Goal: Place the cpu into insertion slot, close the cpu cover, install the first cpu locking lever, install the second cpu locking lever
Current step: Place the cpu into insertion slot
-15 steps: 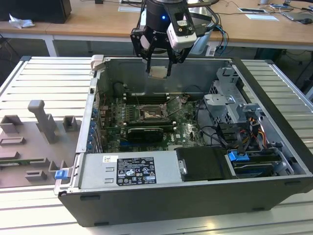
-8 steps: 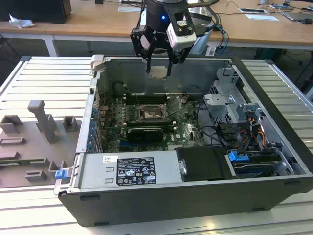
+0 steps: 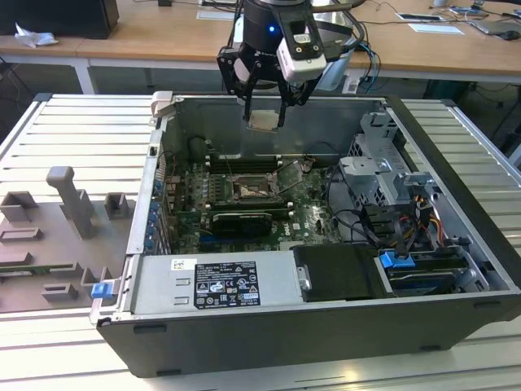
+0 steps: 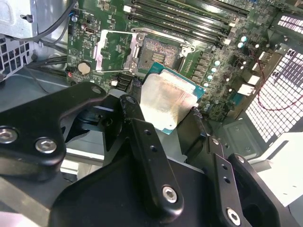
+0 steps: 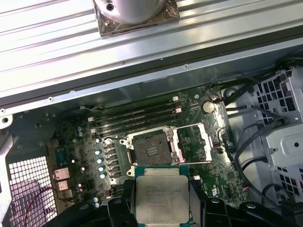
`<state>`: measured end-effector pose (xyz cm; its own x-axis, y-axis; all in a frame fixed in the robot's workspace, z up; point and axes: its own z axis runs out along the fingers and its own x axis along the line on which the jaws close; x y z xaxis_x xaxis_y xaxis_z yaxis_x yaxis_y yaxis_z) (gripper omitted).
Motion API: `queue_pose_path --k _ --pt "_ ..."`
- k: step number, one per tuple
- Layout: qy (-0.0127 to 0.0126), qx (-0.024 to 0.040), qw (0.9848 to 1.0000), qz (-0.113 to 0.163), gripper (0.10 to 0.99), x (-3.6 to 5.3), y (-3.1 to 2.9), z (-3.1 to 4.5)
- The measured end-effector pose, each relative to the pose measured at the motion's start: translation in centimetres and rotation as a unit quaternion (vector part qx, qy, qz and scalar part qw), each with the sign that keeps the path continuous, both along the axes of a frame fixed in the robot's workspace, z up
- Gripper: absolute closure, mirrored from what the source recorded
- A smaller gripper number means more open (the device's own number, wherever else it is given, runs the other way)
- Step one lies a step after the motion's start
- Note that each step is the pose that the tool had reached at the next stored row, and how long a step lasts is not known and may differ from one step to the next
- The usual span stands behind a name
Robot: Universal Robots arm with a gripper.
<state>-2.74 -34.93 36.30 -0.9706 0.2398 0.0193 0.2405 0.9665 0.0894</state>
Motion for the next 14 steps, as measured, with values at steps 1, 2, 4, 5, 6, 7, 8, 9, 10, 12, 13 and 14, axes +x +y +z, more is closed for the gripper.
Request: queue_pose_path --k 1,2,4,5,6,7,8,9,10,12,13,14 --pt "0.0 0.0 1.0 -0.001 0.545 0.0 0.0 0.0" --pt "0.0 0.0 1.0 -0.001 0.545 0.0 0.0 0.0" --pt "0.0 0.0 1.0 -0.003 0.545 0.0 0.0 0.0" --pt "0.0 0.0 1.0 -0.003 0.545 0.0 0.0 0.0" --pt "0.0 0.0 1.0 -0.004 0.545 0.0 0.0 0.0" --pt "0.0 0.0 1.0 -0.004 0.545 0.0 0.0 0.0" --pt "0.0 0.0 1.0 -0.005 0.545 0.0 0.0 0.0" --pt "0.0 0.0 1.0 -0.006 0.545 0.0 0.0 0.0" --pt "0.0 0.0 1.0 -0.007 0.545 0.0 0.0 0.0" --pt "0.0 0.0 1.0 -0.007 0.545 0.0 0.0 0.0" --pt "0.0 0.0 1.0 -0.009 0.545 0.0 0.0 0.0" --pt "0.0 0.0 1.0 -0.009 0.545 0.0 0.0 0.0"
